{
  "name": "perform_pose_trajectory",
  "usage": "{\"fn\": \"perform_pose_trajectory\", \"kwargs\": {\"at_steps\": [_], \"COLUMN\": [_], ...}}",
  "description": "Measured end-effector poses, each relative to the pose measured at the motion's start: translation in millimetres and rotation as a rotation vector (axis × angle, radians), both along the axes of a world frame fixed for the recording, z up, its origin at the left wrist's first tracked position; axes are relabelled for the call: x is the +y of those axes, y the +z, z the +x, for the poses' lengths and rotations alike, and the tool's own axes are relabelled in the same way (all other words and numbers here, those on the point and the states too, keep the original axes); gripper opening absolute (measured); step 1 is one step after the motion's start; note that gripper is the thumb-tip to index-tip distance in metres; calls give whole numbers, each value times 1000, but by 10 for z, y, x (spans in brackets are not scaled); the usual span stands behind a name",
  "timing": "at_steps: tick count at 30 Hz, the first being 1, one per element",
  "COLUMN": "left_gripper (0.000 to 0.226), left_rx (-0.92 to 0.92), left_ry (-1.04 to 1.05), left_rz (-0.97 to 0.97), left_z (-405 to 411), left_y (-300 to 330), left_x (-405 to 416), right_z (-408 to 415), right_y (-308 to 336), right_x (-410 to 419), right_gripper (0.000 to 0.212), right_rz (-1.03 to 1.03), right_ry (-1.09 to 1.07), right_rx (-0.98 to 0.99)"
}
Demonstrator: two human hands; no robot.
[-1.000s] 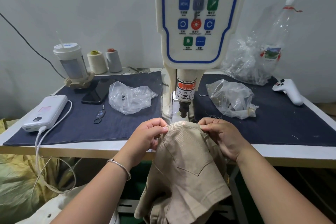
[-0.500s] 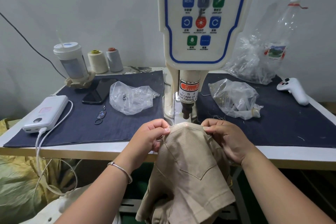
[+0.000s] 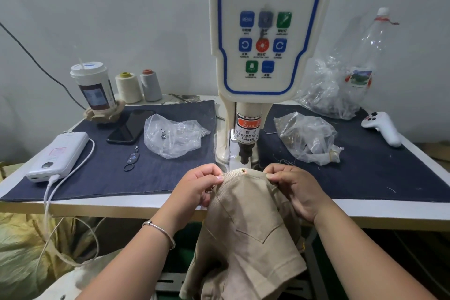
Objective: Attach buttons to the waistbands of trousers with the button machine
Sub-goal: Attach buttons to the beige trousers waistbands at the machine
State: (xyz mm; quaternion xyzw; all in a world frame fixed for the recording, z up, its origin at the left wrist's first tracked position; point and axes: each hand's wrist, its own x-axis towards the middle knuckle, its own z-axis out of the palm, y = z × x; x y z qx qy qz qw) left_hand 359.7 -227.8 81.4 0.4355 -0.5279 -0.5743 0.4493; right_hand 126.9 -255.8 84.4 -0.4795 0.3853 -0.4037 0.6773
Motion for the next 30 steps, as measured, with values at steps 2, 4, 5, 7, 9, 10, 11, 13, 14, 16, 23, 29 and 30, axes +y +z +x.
{"fn": "perform_pose_trajectory", "kwargs": {"at_steps": [2,4,5,7,9,10,11,13,14,16,23,29,30], "left_gripper": [12,12,11,10,10,9,9,8,8,12,37,96,98], "left_rx": [1,-12,-21,-44,-63,-68,-70,-61,-57,-59,-36,-340,-362], "left_ry": [7,17,23,36,25,4,-25,-88,-125,-202,-192,-450,-457], "left_rz": [2,2,2,9,-18,-47,-79,-139,-168,-218,-292,-35,-9], "left_z": [-6,-15,-20,-18,-1,9,20,39,46,70,316,358,332], "left_y": [21,50,69,107,156,184,220,326,399,584,1041,726,648], "left_x": [11,32,40,83,159,218,293,461,552,738,1187,1406,1439], "right_z": [11,30,34,26,-17,-50,-84,-145,-160,-158,82,293,301], "right_y": [22,59,82,136,214,260,310,447,541,758,1346,1525,1565], "right_x": [7,34,50,121,222,294,371,543,635,805,1251,1553,1591], "right_gripper": [5,4,7,6,3,4,6,8,5,4,10,6,4], "right_rz": [1,2,-1,-12,-30,-34,-40,-73,-96,-153,-301,-241,-236], "right_ry": [-5,-20,-24,-6,41,71,105,185,221,277,410,486,495], "right_rx": [-6,-4,4,13,17,28,44,69,64,45,-106,-301,-323]}}
